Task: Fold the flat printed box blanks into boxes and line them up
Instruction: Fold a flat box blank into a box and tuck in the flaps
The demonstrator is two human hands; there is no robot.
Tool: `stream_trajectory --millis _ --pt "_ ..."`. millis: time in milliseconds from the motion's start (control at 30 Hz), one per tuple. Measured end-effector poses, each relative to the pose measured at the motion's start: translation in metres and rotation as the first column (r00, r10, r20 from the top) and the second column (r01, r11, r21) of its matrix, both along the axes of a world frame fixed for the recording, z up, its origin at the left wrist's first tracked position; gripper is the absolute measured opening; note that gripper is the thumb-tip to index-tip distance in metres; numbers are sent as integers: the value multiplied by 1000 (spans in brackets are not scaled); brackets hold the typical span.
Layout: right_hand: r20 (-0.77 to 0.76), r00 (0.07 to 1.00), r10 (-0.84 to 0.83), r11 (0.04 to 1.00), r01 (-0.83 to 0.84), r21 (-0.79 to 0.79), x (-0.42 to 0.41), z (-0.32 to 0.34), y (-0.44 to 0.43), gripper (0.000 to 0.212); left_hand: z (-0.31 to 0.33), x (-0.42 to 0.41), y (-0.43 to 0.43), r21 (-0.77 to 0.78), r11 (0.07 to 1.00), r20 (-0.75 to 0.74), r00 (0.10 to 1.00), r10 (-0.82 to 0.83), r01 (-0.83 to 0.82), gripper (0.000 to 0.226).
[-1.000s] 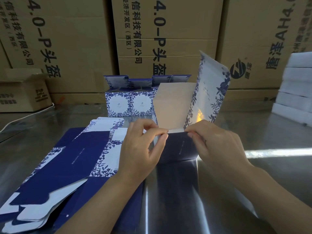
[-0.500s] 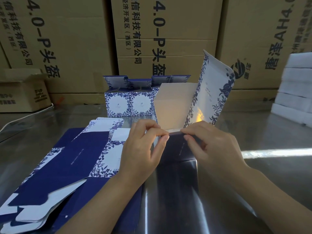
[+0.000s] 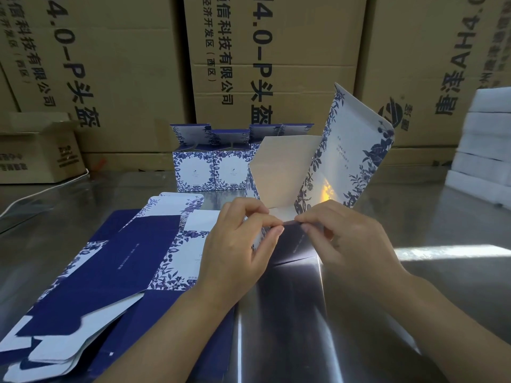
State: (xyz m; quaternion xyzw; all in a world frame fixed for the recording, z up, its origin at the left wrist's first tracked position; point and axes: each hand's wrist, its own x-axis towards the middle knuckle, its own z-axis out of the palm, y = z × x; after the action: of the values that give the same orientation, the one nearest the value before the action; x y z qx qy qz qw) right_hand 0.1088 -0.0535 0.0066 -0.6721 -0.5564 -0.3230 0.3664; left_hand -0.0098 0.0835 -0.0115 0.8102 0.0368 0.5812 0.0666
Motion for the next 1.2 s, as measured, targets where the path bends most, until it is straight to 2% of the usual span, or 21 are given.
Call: stream_trajectory --millis 100,333,500,600,700,833,933,1067,1200 --pt "29 999 -28 1000 27 10 4 0 -1 18 0 0 0 -8 1000 1 1000 21 -21 19" --pt "172 951 -256 967 254 33 13 7 -5 30 3 -2 1 -40 998 6 999 49 -49 19" --pt "174 945 -277 960 277 25 15 7 -4 26 2 -2 1 -39 998 8 999 50 -50 19" --pt "141 965 -220 975 220 13 17 6 -4 17 2 -2 1 -44 998 3 999 44 -44 19" --pt "152 973 -174 983 180 -24 18 6 -5 17 2 -2 1 -44 998 7 999 41 -40 19" --pt "57 982 -178 980 182 -75 22 7 -5 19 2 -2 1 -53 998 18 999 31 -30 22" --pt "-7 989 -145 989 145 -42 24 8 -5 19 1 -2 1 -75 997 18 1000 13 -12 27" --pt "-121 976 -179 983 184 29 29 10 -6 16 1 -3 2 -162 987 8 1000 -16 17 35" --pt "-248 954 -167 983 182 36 34 12 -8 26 1 -3 3 -225 973 32 999 -37 43 40"
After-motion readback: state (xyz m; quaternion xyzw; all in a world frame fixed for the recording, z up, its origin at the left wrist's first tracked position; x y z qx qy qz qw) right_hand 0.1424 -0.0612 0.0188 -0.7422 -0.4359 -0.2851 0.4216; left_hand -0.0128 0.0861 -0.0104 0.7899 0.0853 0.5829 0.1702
